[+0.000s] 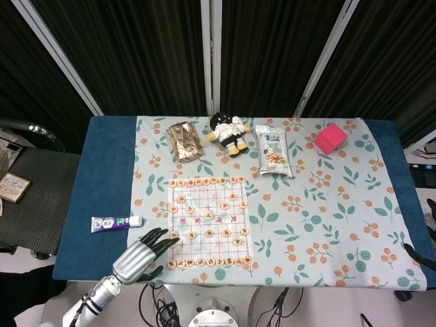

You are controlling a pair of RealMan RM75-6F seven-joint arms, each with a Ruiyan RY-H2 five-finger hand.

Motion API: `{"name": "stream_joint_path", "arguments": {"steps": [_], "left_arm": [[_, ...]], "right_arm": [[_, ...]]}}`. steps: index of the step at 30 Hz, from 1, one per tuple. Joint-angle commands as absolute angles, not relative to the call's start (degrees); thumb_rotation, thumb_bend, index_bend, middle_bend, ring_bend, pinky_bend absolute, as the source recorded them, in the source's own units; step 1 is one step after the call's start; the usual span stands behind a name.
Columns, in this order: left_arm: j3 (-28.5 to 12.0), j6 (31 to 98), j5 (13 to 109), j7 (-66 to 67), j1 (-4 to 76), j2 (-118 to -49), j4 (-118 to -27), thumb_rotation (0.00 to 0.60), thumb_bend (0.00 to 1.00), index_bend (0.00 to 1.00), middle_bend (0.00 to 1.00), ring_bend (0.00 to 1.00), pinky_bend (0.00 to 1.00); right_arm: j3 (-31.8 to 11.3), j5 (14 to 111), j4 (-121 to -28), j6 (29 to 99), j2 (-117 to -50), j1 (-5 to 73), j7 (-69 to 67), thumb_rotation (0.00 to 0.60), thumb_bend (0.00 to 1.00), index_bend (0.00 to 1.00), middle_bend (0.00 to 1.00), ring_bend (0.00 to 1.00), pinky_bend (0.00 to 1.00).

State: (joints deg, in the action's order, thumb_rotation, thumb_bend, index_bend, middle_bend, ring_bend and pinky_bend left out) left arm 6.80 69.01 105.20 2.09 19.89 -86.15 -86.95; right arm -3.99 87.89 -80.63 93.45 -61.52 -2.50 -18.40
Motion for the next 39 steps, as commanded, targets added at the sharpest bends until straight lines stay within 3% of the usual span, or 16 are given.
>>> {"name": "stream_joint_path", "arguments": {"steps": [1,12,39], "left_arm": [[6.5,68.4,104.4,3.0,20.4,-86.9,-86.5,0.6,0.41,0.02,0.15,0.0,0.07],[5.6,65.0,98.9,10.3,20.6,-88.4,-86.6,0.6,0.4,0.01,0.14,0.0,0.06],[6.4,63.8,96.7,8.8,22.9,-89.3,-86.0,0.6,0.41,0.01,0.15,0.0,0.06]], "right_arm": [[-4.0,87.7,-80.4,93.3,-61.6,-2.5,-18.6,0.6,0.07,0.0,0.0,0.0,0.0],[-4.0,87.5,-79.5,92.9,-62.0,-2.5,-19.3,0.6,0.07,0.0,0.0,0.0,0.0],[-4.2,87.0,-78.6,92.1,-62.7,-2.3,-19.8,0.6,0.08,0.0,0.0,0.0,0.0]]}}
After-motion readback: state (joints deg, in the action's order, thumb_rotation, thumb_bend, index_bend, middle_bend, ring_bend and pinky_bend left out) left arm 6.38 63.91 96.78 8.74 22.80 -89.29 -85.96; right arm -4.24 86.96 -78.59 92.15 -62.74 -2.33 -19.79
